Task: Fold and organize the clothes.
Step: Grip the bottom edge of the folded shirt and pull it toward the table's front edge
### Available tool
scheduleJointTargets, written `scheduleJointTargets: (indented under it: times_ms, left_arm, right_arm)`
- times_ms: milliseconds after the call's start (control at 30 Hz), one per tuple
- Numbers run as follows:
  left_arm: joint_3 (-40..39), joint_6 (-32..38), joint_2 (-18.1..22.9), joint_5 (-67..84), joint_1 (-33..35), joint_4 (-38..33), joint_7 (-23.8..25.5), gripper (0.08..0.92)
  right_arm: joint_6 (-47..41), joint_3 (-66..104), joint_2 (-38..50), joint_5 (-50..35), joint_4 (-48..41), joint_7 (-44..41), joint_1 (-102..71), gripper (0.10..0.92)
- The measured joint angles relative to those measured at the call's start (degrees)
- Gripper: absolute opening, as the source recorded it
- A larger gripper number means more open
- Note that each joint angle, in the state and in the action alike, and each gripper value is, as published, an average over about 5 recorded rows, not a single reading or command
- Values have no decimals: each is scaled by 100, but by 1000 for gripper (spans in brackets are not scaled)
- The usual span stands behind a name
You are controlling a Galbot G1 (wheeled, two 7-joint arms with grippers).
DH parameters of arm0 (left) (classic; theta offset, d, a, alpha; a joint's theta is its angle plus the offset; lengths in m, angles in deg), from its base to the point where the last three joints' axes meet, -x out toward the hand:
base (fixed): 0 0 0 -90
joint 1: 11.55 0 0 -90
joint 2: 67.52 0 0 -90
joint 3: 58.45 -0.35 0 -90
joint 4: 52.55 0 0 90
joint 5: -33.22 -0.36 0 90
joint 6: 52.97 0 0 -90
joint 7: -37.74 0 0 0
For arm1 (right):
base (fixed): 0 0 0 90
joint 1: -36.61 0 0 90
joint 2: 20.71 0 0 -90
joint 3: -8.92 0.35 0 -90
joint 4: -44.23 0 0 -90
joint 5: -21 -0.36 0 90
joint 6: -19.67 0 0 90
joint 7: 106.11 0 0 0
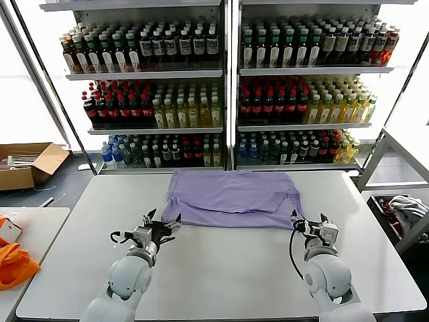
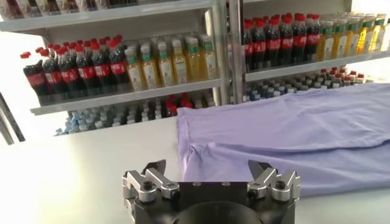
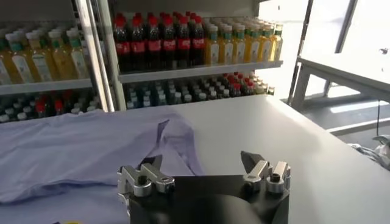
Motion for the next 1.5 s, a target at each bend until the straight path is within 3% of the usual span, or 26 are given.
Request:
scheduleJointTargets:
  times_ms: [333, 533, 667, 767, 1400, 1500]
  left_arm:
    - [-87, -53, 55, 138, -138, 249, -73, 818]
    - [-101, -73, 71, 160, -152, 360, -102, 736]
    - [-104, -74, 86, 175, -180, 436, -105, 724]
    - [-127, -79, 89, 185, -184, 471, -109, 679]
    - [-184, -91, -7, 196, 21, 344, -33, 137]
    - [-154, -67, -43, 184, 95, 281, -23, 95]
  right_arm:
    - [-16, -89, 51, 78, -243, -3, 0, 823]
    - [-21, -174, 27, 105, -383, -12, 32, 823]
    - [-22, -224, -2, 137, -495, -30, 77, 815]
    - [-22, -263, -18, 154, -554, -40, 101, 757]
    - [-11, -275, 22, 193, -493, -216, -87, 204]
    - [6, -225, 32, 161, -436, -239, -150, 133]
